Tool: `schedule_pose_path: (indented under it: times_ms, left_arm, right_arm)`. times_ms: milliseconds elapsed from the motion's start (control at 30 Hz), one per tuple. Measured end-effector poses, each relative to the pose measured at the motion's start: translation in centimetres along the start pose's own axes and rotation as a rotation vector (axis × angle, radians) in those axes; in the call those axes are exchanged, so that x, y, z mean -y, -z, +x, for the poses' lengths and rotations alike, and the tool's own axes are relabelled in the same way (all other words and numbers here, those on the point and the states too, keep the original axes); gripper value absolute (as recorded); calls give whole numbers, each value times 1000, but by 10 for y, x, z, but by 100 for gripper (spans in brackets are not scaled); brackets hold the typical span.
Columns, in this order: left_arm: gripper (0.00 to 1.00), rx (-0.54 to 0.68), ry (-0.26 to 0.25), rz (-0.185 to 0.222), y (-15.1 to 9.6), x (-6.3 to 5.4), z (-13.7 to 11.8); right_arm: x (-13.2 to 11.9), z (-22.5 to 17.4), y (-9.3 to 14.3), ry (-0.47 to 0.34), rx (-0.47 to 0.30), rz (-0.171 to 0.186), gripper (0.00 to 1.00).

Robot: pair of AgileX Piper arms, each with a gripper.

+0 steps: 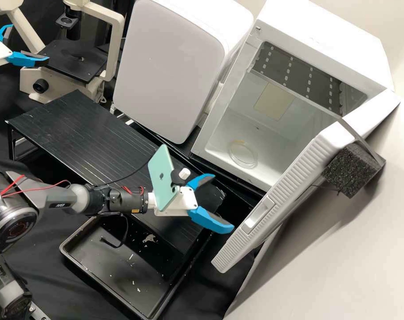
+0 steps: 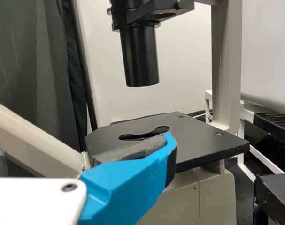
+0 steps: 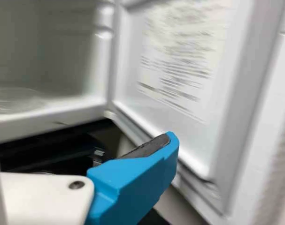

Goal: Open the incubator door

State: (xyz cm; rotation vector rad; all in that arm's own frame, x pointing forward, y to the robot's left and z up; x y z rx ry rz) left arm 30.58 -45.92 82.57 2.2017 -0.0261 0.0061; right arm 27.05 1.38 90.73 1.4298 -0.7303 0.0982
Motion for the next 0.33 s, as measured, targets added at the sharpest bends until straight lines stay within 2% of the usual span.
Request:
schedule_pose_path:
  times_ms: [67,133,167,200,267,333]
  left_arm:
    - [100,0,0,0,0,0,0]
    - [100,0,0,0,0,0,0]
    - [100,0,0,0,0,0,0]
    - [100,0,0,0,0,0,0]
    - [100,0,0,0,0,0,0]
    - [100,0,0,0,0,0,0]
  right_arm:
    - [3,-6,4,32,-88,8,100]
    - [6,-14,7,39,-191,41,100]
    - [6,-17,8,47,-250,73,100]
    - [7,-21,9,65,-312,131,100]
    - [8,-27,11,104,-380,177,100]
    - [9,-32,11,139,-407,213,100]
